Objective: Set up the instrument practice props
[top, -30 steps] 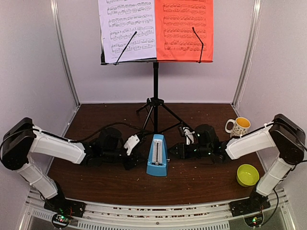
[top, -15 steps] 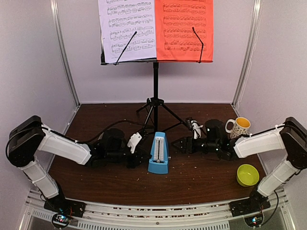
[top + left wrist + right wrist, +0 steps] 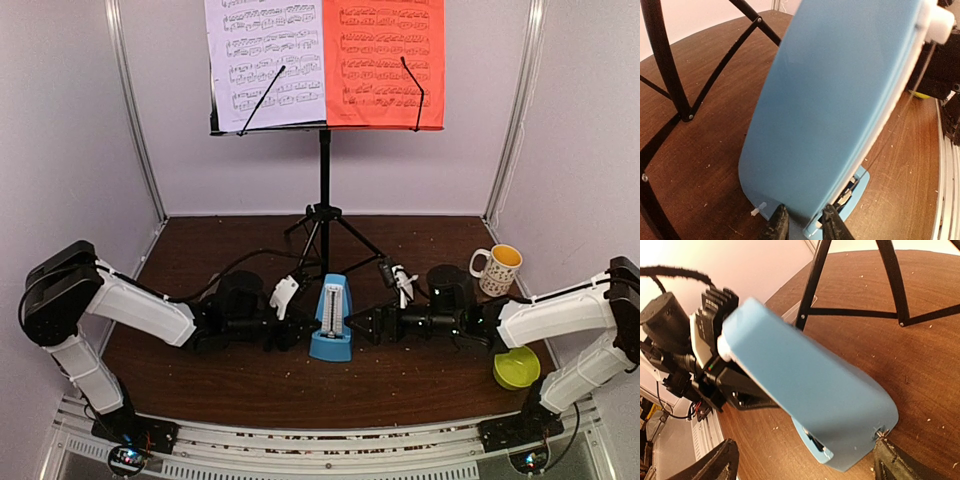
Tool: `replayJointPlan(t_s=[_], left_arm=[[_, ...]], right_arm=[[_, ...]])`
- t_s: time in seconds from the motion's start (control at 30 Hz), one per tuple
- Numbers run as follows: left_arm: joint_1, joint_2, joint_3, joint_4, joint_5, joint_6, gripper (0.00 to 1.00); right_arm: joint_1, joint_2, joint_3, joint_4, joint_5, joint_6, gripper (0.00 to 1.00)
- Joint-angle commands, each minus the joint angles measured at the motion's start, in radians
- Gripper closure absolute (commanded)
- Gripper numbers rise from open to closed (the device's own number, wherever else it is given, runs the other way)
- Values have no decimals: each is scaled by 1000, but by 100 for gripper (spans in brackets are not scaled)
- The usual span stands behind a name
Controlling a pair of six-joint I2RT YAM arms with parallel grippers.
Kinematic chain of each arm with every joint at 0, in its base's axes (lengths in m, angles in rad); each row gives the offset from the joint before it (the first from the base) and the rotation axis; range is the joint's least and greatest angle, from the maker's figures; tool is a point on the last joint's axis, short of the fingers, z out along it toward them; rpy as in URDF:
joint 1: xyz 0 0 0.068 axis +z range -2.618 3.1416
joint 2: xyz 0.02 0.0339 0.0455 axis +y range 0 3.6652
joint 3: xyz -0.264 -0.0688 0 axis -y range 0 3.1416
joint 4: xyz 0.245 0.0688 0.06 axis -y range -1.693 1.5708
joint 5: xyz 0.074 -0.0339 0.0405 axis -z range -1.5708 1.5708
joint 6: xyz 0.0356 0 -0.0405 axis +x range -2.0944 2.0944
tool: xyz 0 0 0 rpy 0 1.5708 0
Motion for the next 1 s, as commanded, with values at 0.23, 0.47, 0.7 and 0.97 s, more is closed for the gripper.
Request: replayJointPlan(t_s=[0.23,0.47,0.7,0.97], left_arm=[[-38,60,68,103,-10,-28,75],[-38,59,70,102,-11,-28,75],[-37,59,71,99,-11,-25,75],[-38,62,71,102,-14,-27,75]], right_arm=[[8,13,103,-81,103,-39,8],[12,53,141,-90,151,-21,13],[15,93,164,-72,149,-18,18],[11,108,172,-68,153,-50,27]])
